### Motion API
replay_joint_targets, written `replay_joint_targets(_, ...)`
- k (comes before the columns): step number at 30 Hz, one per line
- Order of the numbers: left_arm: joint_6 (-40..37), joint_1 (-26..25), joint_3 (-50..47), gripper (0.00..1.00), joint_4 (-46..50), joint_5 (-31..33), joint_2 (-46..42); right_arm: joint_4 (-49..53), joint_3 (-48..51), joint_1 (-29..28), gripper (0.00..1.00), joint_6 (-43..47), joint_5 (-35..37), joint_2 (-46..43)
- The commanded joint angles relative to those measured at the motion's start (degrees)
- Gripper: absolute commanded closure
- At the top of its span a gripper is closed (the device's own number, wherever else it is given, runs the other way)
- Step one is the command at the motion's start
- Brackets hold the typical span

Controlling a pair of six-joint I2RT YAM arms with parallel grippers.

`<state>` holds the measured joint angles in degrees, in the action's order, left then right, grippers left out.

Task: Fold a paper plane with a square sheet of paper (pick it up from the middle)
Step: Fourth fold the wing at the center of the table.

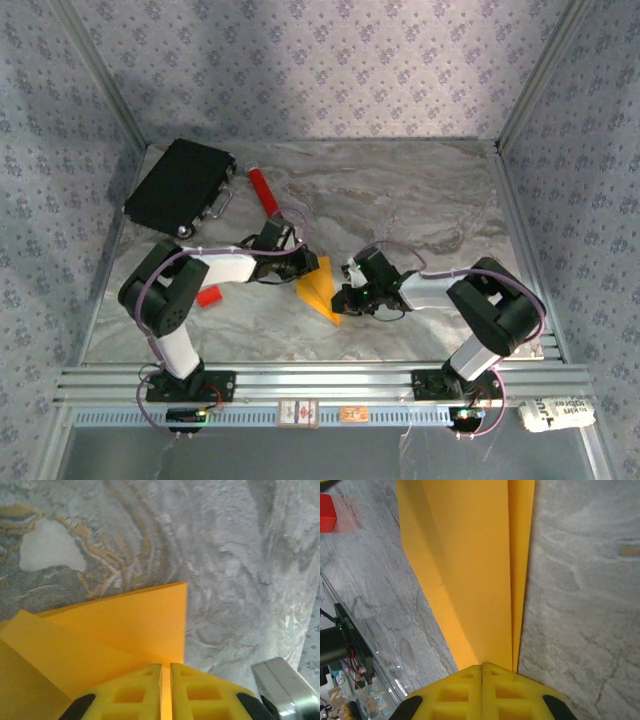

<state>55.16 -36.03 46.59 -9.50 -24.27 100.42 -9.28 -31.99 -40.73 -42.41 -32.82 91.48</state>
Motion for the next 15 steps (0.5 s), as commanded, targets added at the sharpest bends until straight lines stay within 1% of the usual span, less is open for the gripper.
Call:
replay_joint_targets(1, 1.0, -0.2, 0.4, 0.89, -0.7, -0.7, 1.8, 9.1, 1.4, 0.4, 1.00, 1.0, 2.8, 0.1)
replay_joint_targets(5, 0.6, -0.2, -0.8, 0.91, 0.2, 0.5, 2.9, 9.7, -0.4, 0.8, 1.00, 0.8, 2.8, -1.6)
replay_joint_targets(9, 0.7, -0.2, -2.2, 0.91, -0.2, 0.3, 3.5, 9.4, -4.0, 0.7, 1.00, 0.3, 3.2, -2.9)
replay_joint_targets(15, 0.7, -0.2, -3.1, 0.92, -1.0, 0.3, 3.5, 5.9, -8.6, 0.0, 1.00, -1.5, 3.0, 0.0)
